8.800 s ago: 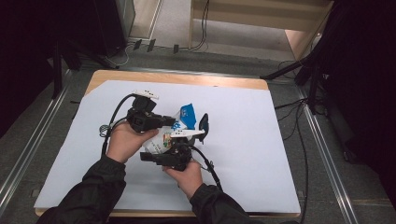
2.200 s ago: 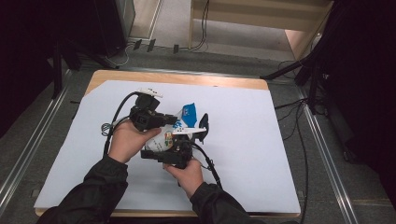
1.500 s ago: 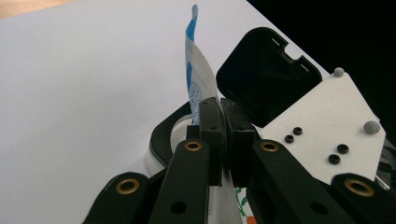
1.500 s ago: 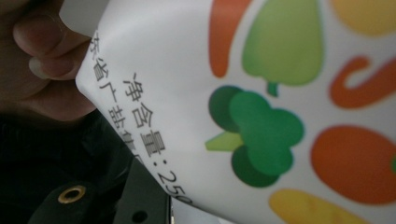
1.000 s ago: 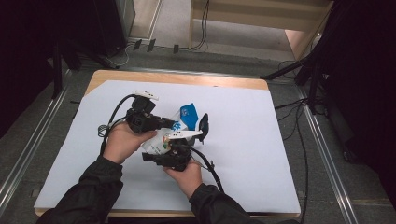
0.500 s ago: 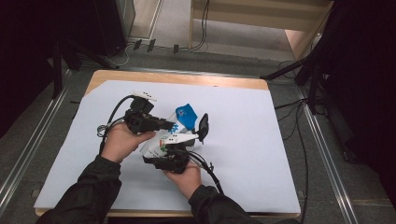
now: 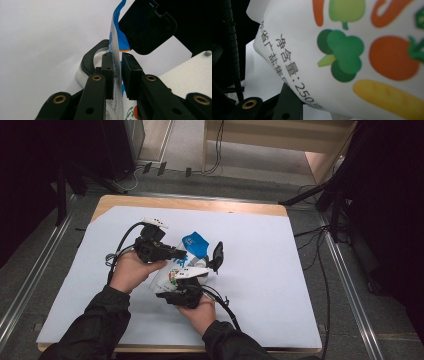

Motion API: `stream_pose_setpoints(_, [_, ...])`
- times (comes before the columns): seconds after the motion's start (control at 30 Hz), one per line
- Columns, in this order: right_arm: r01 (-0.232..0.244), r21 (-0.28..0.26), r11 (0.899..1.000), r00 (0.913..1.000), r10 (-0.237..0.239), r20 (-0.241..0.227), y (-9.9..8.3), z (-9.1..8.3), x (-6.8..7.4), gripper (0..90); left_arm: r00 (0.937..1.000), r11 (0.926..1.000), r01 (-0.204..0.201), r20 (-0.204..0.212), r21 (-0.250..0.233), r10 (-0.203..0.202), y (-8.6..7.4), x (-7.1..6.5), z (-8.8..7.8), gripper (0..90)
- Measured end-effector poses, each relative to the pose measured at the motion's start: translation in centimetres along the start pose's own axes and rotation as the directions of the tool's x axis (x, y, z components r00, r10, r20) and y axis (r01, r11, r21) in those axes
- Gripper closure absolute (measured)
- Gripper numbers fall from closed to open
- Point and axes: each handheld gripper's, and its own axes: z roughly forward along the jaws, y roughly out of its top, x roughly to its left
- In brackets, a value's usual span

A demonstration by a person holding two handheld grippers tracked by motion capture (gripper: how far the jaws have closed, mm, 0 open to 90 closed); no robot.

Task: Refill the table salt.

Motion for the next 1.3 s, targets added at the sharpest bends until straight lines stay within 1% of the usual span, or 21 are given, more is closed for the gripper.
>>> stream_pose_setpoints(0.17, [-0.010, -0.004, 1.000, 1.0000, 0.010, 0.001, -0.4, 0.0, -0.1, 66.1, 1.0000, 1.0000, 0.000, 0.007, -0.007, 0.000, 0.0, 0.1, -0.1, 81.2])
stream_pose_setpoints(0.23, [-0.021, -0.001, 1.000, 0.9998, 0.021, 0.004, -0.6, 0.1, -0.2, 66.1, 1.0000, 1.0000, 0.002, 0.008, -0.009, -0.002, 0.0, 0.1, -0.2, 81.2])
stream_pose_setpoints(0.27, [-0.019, 0.000, 1.000, 0.9998, 0.019, 0.008, -0.7, 0.1, -0.2, 66.0, 0.9999, 0.9999, 0.002, 0.014, -0.011, -0.002, 0.0, 0.2, -0.2, 81.3])
stream_pose_setpoints(0.4, [-0.020, -0.004, 1.000, 0.9997, 0.020, 0.012, -0.8, 0.1, -0.2, 65.9, 0.9999, 0.9999, -0.003, 0.011, -0.011, 0.003, 0.0, 0.2, -0.4, 81.3])
stream_pose_setpoints(0.43, [-0.018, -0.003, 1.000, 0.9997, 0.018, 0.017, -0.8, 0.1, -0.2, 65.9, 0.9999, 0.9999, -0.002, 0.014, -0.014, 0.002, 0.0, 0.2, -0.4, 81.1])
stream_pose_setpoints(0.5, [-0.018, -0.004, 1.000, 0.9996, 0.018, 0.022, -1.0, 0.2, -0.2, 65.8, 0.9992, 0.9997, -0.001, 0.040, -0.025, 0.002, 0.1, 0.2, -0.6, 80.4])
stream_pose_setpoints(0.53, [-0.016, -0.006, 1.000, 0.9995, 0.016, 0.026, -1.1, 0.2, -0.3, 65.7, 0.9994, 0.9997, -0.008, 0.034, -0.025, 0.009, 0.1, 0.2, -0.7, 80.3])
stream_pose_setpoints(0.6, [-0.020, -0.004, 1.000, 0.9995, 0.020, 0.024, -1.2, 0.2, -0.3, 65.7, 0.9995, 0.9996, -0.006, 0.031, -0.026, 0.007, 0.2, 0.1, -0.7, 80.3])
stream_pose_setpoints(0.63, [-0.018, -0.005, 1.000, 0.9995, 0.018, 0.025, -1.1, 0.2, -0.3, 65.7, 0.9998, 0.9997, -0.010, 0.018, -0.024, 0.011, 0.2, 0.0, -0.7, 80.4])
stream_pose_setpoints(0.67, [-0.018, -0.005, 1.000, 0.9995, 0.018, 0.025, -1.2, 0.2, -0.3, 65.6, 0.9997, 0.9996, -0.017, 0.017, -0.021, 0.018, 0.2, 0.0, -0.7, 80.3])
stream_pose_setpoints(0.7, [-0.020, -0.004, 1.000, 0.9995, 0.020, 0.026, -1.2, 0.2, -0.3, 65.6, 0.9997, 0.9995, -0.025, 0.006, -0.020, 0.025, 0.2, -0.1, -0.7, 80.3])
stream_pose_setpoints(0.77, [-0.020, -0.003, 1.000, 0.9995, 0.020, 0.026, -1.2, 0.2, -0.3, 65.6, 0.9992, 0.9993, -0.037, -0.014, -0.009, 0.037, 0.2, -0.3, -0.5, 80.8])
stream_pose_setpoints(0.83, [-0.024, 0.001, 1.000, 0.9993, 0.024, 0.029, -1.2, 0.2, -0.4, 65.4, 0.9986, 0.9988, -0.048, -0.019, 0.005, 0.048, 0.2, -0.4, -0.5, 82.6])
stream_pose_setpoints(1.07, [-0.047, 0.012, 0.999, 0.9983, 0.047, 0.035, -1.2, 0.3, -0.5, 63.8, 0.9987, 0.9986, -0.052, -0.001, -0.001, 0.052, 0.1, -0.2, -1.2, 89.4])
stream_pose_setpoints(1.13, [-0.051, 0.012, 0.999, 0.9982, 0.051, 0.032, -1.2, 0.3, -0.5, 63.4, 0.9985, 0.9985, -0.055, 0.007, -0.003, 0.055, 0.0, -0.1, -1.5, 89.8])
stream_pose_setpoints(1.2, [-0.053, 0.013, 0.998, 0.9980, 0.053, 0.033, -1.2, 0.3, -0.5, 62.7, 0.9983, 0.9983, -0.058, 0.000, -0.001, 0.058, -0.1, -0.1, -1.6, 90.0])
stream_pose_setpoints(1.23, [-0.054, 0.015, 0.998, 0.9980, 0.054, 0.032, -1.2, 0.3, -0.6, 62.7, 0.9984, 0.9984, -0.056, 0.008, -0.005, 0.056, -0.1, -0.1, -1.7, 90.0])
stream_pose_setpoints(1.3, [-0.054, 0.014, 0.998, 0.9979, 0.054, 0.035, -1.2, 0.3, -0.5, 62.6, 0.9983, 0.9984, -0.057, 0.012, -0.007, 0.057, -0.1, -0.1, -1.9, 90.0])
